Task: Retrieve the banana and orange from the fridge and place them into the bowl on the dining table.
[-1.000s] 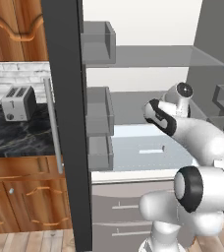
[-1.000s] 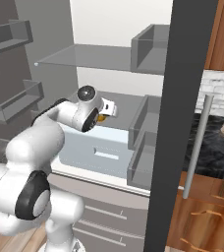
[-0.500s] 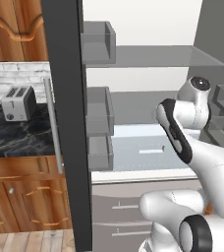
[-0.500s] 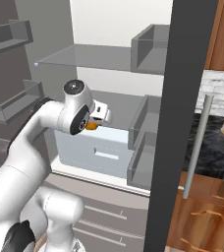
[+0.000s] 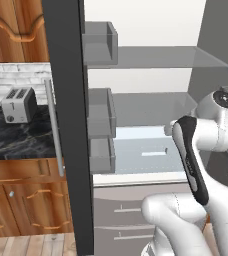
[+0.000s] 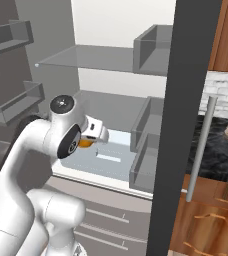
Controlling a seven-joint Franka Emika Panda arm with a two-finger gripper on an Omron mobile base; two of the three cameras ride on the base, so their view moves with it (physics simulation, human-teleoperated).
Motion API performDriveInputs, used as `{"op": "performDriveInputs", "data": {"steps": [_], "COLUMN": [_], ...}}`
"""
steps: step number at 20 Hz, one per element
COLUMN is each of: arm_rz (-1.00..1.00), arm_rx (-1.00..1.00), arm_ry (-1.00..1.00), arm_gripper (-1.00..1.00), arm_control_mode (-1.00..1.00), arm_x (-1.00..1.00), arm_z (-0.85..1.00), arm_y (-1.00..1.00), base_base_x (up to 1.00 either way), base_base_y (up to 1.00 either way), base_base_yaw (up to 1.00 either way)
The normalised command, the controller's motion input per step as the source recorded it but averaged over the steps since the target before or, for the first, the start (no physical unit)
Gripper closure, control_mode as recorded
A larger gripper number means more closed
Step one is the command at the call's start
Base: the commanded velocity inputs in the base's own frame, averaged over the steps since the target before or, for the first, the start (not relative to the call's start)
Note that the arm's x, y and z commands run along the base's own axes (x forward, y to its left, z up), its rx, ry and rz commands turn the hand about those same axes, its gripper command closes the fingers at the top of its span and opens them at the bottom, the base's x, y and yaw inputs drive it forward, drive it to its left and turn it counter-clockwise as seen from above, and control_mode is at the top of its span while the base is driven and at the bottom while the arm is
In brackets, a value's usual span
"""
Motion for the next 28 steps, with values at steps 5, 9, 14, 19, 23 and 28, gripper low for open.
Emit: {"op": "performDriveInputs", "data": {"steps": [5,9,14,19,23,28], "arm_rz": [0.0,0.0,0.0,0.0,0.0,0.0], "arm_rx": [0.0,0.0,0.0,0.0,0.0,0.0], "arm_ry": [0.0,0.0,0.0,0.0,0.0,0.0], "arm_gripper": [1.0,1.0,1.0,1.0,1.0,1.0], "arm_control_mode": [1.0,1.0,1.0,1.0,1.0,1.0], "arm_x": [-0.11,0.0,0.0,0.0,0.0,0.0], "arm_z": [0.0,0.0,0.0,0.0,0.0,0.0], "arm_y": [0.0,0.0,0.0,0.0,0.0,0.0], "base_base_x": [-0.59,-0.85,-0.73,-0.55,-0.2,-0.09], "base_base_y": [0.0,0.0,0.0,0.0,0.0,-0.01], "base_base_yaw": [0.0,-0.04,-0.4,-0.67,-0.72,-0.69]}}
